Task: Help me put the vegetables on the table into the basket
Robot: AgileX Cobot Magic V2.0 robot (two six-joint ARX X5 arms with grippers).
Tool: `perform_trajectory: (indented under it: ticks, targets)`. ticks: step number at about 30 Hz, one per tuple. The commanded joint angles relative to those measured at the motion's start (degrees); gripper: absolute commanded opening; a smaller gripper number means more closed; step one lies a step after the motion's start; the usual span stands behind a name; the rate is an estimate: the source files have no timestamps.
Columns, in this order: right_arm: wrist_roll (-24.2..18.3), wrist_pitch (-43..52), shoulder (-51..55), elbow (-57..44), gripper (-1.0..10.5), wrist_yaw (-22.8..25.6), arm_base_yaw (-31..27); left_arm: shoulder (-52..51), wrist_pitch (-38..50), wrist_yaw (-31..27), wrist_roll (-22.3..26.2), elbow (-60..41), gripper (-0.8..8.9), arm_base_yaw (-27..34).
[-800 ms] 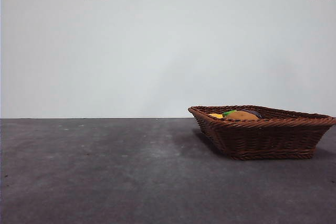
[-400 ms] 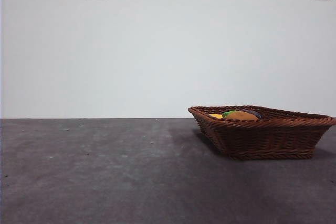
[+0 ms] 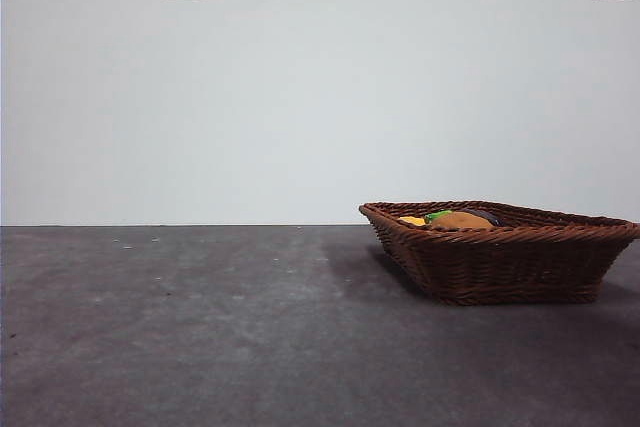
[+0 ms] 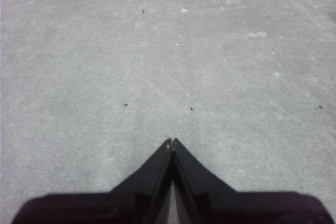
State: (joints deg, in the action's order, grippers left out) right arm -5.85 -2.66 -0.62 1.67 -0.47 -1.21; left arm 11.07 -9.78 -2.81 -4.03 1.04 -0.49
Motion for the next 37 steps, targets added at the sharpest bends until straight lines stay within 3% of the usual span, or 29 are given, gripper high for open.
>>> perform_trajectory:
  ticks: [1,5,9,37]
  targets:
    - [-0.6,-0.5,0.2,-0.6,0.0,0.6,-0.1,0.4,0.4,0.0,0.7,-0.6,-0.01,0.2]
    - [-0.3,-1.7,0.2,-0.6,0.0,2.0,-0.1,0.7,0.4,0.0,0.7,-0.6,-0.01,0.2]
    - [-0.3,-9.0,0.2,-0.5,0.0,2.0,-0.1,0.7,0.4,0.0,0.7,-0.6,-0.01,0.2]
    - [-0.2,-8.6,0.1,-0.5,0.0,2.4,-0.1,0.7,0.4,0.0,0.7,-0.6,-0.01,0.2]
